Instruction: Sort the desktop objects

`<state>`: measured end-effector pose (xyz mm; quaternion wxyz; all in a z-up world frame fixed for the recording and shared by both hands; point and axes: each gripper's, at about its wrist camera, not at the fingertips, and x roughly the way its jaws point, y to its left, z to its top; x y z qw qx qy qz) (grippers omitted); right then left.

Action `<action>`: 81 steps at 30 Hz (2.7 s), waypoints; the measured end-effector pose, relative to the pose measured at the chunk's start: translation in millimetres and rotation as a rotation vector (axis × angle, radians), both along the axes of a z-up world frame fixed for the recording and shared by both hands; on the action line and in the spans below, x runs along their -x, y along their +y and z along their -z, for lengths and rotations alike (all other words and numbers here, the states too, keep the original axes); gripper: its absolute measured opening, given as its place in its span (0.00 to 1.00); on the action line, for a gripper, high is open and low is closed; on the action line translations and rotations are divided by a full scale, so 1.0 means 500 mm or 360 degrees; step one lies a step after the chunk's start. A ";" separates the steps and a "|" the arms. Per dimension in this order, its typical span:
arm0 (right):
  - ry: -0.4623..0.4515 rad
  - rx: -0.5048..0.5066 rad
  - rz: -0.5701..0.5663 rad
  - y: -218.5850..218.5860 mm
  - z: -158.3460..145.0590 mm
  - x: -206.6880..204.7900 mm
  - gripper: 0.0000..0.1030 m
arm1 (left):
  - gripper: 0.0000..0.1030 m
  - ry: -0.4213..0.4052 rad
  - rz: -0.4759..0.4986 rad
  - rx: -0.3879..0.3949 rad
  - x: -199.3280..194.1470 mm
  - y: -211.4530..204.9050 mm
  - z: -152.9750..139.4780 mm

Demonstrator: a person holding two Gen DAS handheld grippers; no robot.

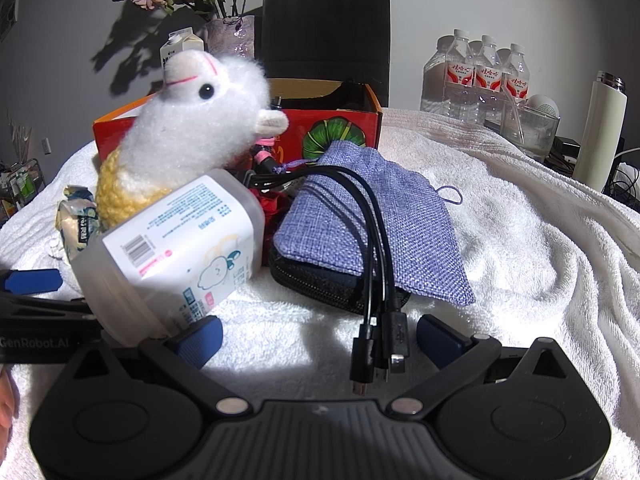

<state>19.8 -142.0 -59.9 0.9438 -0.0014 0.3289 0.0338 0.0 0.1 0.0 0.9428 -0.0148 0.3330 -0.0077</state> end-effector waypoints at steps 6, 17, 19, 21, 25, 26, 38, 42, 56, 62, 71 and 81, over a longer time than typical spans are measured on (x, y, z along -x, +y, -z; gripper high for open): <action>0.0000 -0.0001 0.0001 0.000 0.000 0.000 1.00 | 1.00 0.0000 0.0001 0.0000 0.000 0.000 0.000; 0.0001 0.0000 0.0001 0.001 0.000 0.001 1.00 | 1.00 0.0000 0.0002 0.0000 0.000 0.000 0.000; 0.0001 -0.0001 0.0001 0.001 0.000 0.001 1.00 | 1.00 0.0000 0.0002 0.0000 0.000 0.000 0.000; 0.0001 0.0000 0.0001 0.001 0.000 0.001 1.00 | 1.00 0.0000 0.0002 0.0001 0.000 0.000 0.000; 0.0001 -0.0001 0.0001 0.001 0.000 0.001 1.00 | 1.00 0.0000 0.0003 0.0001 0.000 0.000 0.000; 0.0001 -0.0001 0.0001 0.001 0.000 0.001 1.00 | 1.00 0.0000 0.0003 0.0001 0.000 0.000 0.000; 0.0002 0.0001 0.0002 0.003 -0.001 0.000 1.00 | 1.00 0.0001 0.0004 -0.0003 0.000 -0.001 0.000; 0.0002 0.0004 0.0001 0.003 -0.002 -0.002 1.00 | 1.00 0.0001 0.0005 -0.0003 0.000 0.001 0.000; 0.0011 0.0033 -0.0082 -0.001 -0.024 0.108 1.00 | 1.00 -0.0090 0.0098 -0.0008 0.098 0.061 -0.033; -0.0152 -0.0417 -0.0260 -0.027 -0.089 0.164 0.98 | 0.98 -0.0225 0.0059 0.0164 0.065 0.117 -0.094; -0.0098 -0.0511 -0.0245 0.008 -0.081 0.059 0.71 | 0.19 -0.0096 0.0103 0.0253 -0.050 0.111 -0.075; -0.0137 -0.0377 -0.0270 0.014 -0.117 0.091 0.44 | 0.10 -0.0258 0.0133 0.0606 0.027 0.188 -0.158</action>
